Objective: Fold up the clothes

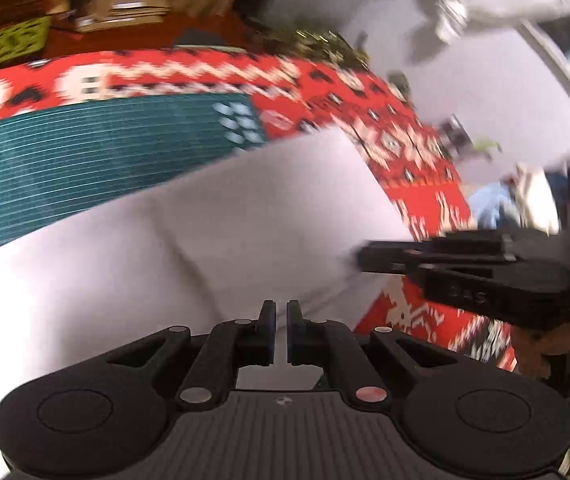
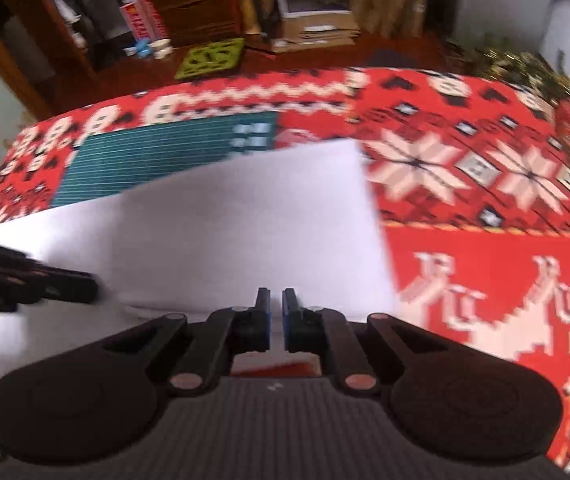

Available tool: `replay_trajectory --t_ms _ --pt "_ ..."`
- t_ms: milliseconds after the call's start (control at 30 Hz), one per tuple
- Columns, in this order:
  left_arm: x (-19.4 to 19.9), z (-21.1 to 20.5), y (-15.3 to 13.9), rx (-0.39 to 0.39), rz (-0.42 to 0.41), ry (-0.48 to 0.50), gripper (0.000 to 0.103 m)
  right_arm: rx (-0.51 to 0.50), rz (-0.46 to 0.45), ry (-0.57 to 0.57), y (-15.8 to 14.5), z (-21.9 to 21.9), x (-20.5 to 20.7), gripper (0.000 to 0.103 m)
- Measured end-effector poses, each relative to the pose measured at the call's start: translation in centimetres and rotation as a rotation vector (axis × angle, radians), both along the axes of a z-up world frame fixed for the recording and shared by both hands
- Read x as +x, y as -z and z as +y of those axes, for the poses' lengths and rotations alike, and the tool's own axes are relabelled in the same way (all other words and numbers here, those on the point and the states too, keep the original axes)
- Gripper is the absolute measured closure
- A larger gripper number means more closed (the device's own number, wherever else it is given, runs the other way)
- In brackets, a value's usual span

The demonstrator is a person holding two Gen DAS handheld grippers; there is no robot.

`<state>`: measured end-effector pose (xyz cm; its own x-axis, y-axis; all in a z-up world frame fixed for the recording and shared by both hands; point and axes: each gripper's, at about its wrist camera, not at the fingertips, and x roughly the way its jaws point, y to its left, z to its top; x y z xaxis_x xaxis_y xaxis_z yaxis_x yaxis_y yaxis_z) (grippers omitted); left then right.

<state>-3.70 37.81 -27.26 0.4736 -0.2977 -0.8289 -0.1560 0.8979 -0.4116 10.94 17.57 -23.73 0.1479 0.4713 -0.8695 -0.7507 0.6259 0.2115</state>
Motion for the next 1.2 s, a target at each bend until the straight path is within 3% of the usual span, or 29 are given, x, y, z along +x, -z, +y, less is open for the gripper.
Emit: replay_trajectory --t_ms 133,367,633,800,933,1033,1100,1200 --pt "-0.4 0.8 1.8 -0.034 0.038 -0.058 0.1 0.01 0.039 -0.032 1.1 2.1 -1.0 0.096" --pt "-3.5 3.7 1.6 -0.091 0.102 -0.133 0.1 0.011 0.077 0.082 0.8 -1.9 1.7 0.101" --pt "-2.4 4.2 -0.6 -0.196 0.018 -0.193 0.098 0.021 0.079 0.179 -0.8 -4.7 4.6 0.092" --pt "1.5 5.6 0.3 -0.208 -0.041 -0.335 0.093 0.046 0.016 0.131 -1.3 -1.2 6.4 0.092" --pt "3.4 7.0 2.0 -0.282 -0.059 -0.409 0.093 0.066 0.002 0.034 0.0 3.3 7.4 0.092" --pt "4.0 7.5 2.4 -0.281 -0.075 -0.432 0.093 0.082 0.031 -0.047 1.2 6.1 7.4 0.092" --pt "4.1 7.9 3.0 -0.273 -0.058 -0.456 0.093 0.083 0.048 -0.05 1.9 7.0 7.6 0.092" --pt "3.2 8.8 3.9 -0.308 -0.045 -0.496 0.1 0.101 0.075 -0.004 2.7 7.0 8.7 0.101"
